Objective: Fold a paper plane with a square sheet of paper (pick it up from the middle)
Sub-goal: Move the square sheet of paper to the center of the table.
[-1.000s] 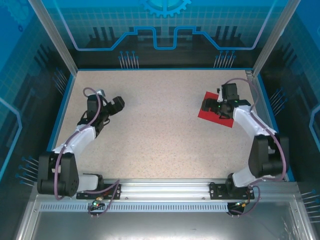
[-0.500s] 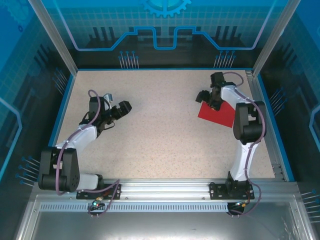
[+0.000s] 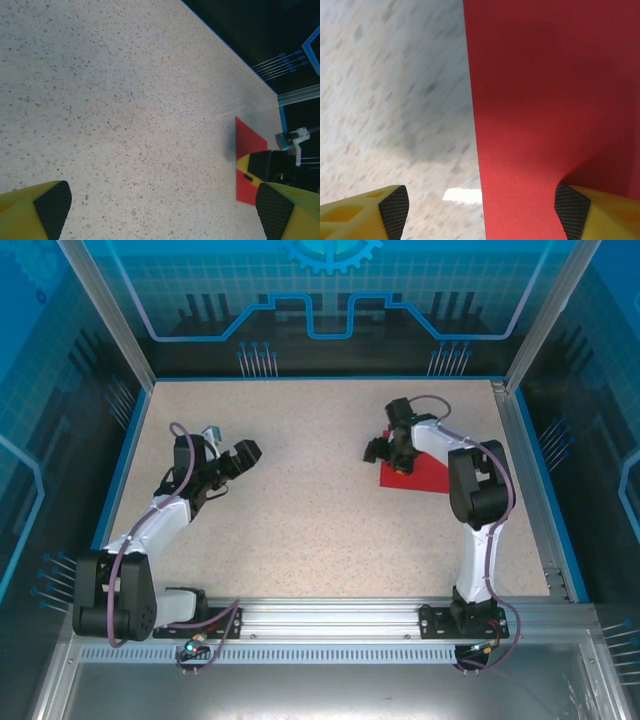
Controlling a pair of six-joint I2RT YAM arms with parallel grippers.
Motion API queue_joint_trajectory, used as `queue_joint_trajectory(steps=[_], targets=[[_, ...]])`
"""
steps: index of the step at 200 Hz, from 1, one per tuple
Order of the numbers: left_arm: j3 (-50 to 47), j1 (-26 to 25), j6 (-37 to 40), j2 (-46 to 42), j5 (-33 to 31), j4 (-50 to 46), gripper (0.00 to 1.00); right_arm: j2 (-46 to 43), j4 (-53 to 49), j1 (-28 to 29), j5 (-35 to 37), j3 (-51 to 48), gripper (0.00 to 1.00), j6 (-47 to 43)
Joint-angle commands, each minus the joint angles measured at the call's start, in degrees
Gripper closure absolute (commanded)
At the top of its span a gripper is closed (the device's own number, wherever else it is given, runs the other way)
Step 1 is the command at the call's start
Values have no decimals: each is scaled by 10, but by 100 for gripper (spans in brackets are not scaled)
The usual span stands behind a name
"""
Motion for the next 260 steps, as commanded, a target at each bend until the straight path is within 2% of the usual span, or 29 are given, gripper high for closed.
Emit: queue_joint_trajectory(steps=[1, 33, 62, 88, 110, 139, 157, 187, 219, 260], targets=[[-3, 4, -27, -2, 34, 17, 1, 14, 6, 77, -44, -78, 18, 63], [-8, 3, -43, 4, 70, 33, 1, 5, 49, 171, -40, -94, 18, 133], [-18, 3, -50, -1, 82, 37, 1, -4, 11, 213, -23, -33, 18, 116], [-23, -1, -63, 1, 100, 47, 1, -73, 3, 191, 6, -30, 17, 88], [-6, -29, -37, 10, 108, 22, 1, -113, 9, 140, 12, -50, 16, 51], [9, -80, -16, 24, 96, 6, 1, -94, 18, 66, -47, -62, 19, 4], [15, -96, -19, 37, 100, 2, 1, -78, 14, 43, -48, -66, 19, -6], [-13, -117, -28, 23, 97, 34, 1, -54, 22, 30, -56, -78, 19, -4], [-34, -118, -30, -2, 81, 29, 1, -62, 26, 36, -23, -121, 19, 39], [-22, -114, -15, -5, 85, 22, 1, -80, 31, 72, -3, -160, 18, 80]])
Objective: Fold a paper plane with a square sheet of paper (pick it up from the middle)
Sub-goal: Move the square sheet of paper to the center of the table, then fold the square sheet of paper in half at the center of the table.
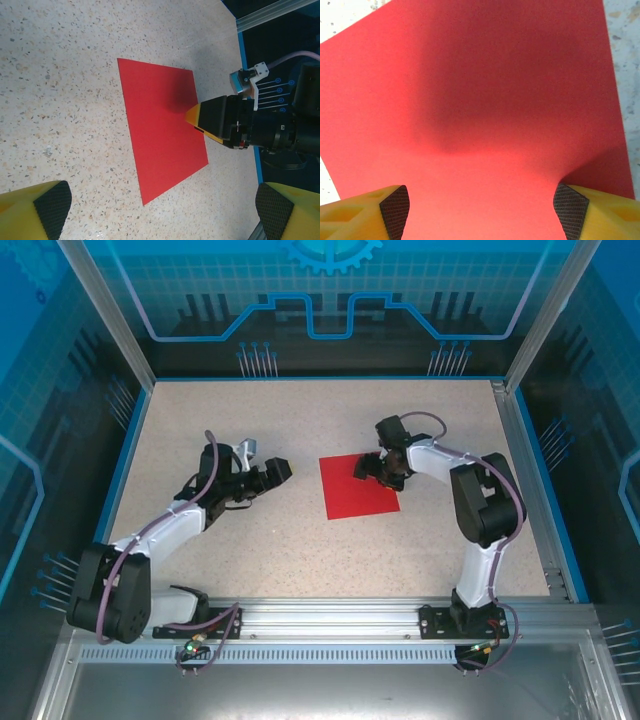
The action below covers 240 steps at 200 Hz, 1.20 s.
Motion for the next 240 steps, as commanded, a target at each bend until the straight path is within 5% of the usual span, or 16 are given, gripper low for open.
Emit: queue_joint_trajectory(steps=[1, 48, 84, 133, 240], targets=[[5, 0, 14, -8, 3, 0, 1, 5, -45, 32, 12, -31, 18, 38], [29, 0, 13, 34, 34, 20, 1, -14, -103, 51, 64, 13, 15, 34], [40, 0, 7, 65, 34, 30, 1, -41, -138, 83, 126, 80, 1, -55], [87, -11, 4, 125, 35, -35, 1, 67, -295, 130, 184, 230, 1, -66], [109, -33, 30, 146, 23, -75, 1, 153, -305, 116, 129, 289, 1, -39]])
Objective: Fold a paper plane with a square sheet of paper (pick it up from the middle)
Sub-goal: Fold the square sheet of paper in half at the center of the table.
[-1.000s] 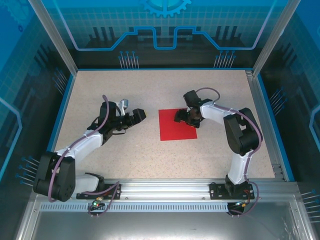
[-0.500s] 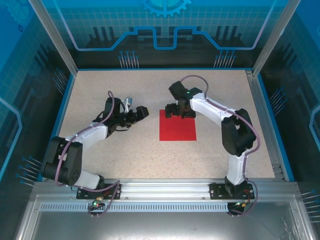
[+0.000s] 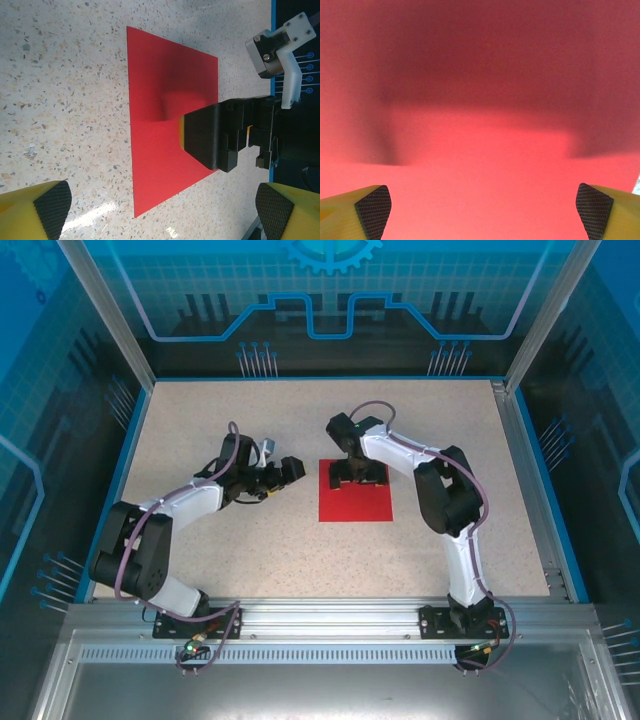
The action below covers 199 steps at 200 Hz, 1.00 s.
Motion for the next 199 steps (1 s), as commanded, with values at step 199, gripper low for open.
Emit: queue_joint_trajectory(steps=[199], targets=[[21, -9, 23, 16, 7, -26, 1, 83, 4, -8, -40, -3, 6, 17]])
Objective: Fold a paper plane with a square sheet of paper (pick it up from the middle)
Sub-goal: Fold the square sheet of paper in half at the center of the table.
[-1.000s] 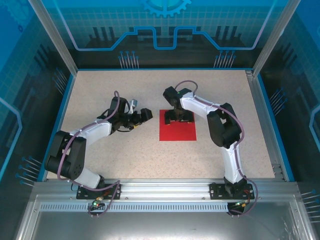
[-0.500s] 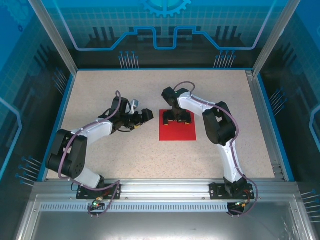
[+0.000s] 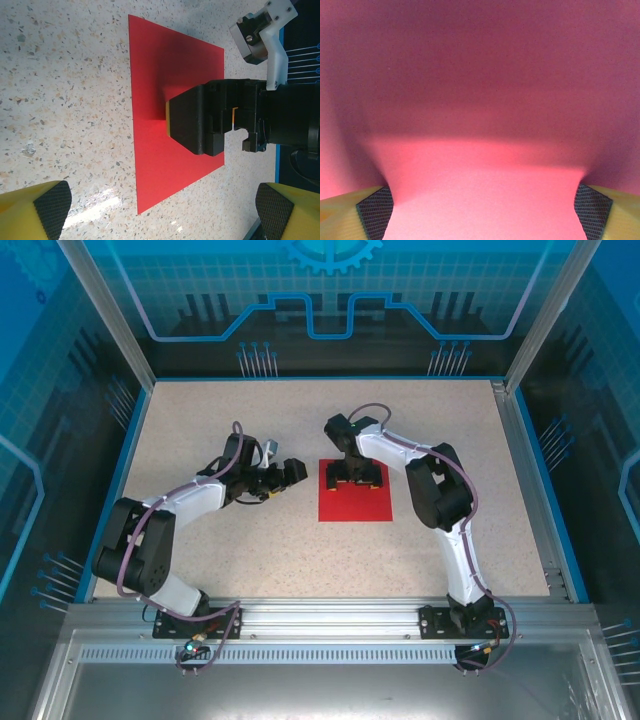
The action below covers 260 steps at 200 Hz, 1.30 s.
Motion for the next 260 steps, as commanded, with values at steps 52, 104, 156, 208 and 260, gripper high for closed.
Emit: queue_joint_trajectory(steps=[52, 104, 156, 208, 260], targets=[[12, -4, 10, 0, 4, -13, 1, 32, 1, -3, -5, -31, 8, 3], [14, -4, 13, 3, 5, -16, 1, 26, 5, -2, -11, -26, 9, -2], [16, -4, 15, 0, 3, -16, 1, -1, 20, -2, -15, -22, 30, -10], [13, -3, 12, -9, -15, -22, 1, -50, 35, -1, -13, -36, 61, -17], [8, 2, -10, -32, -63, -37, 1, -158, 146, -6, -140, -120, 68, -12]])
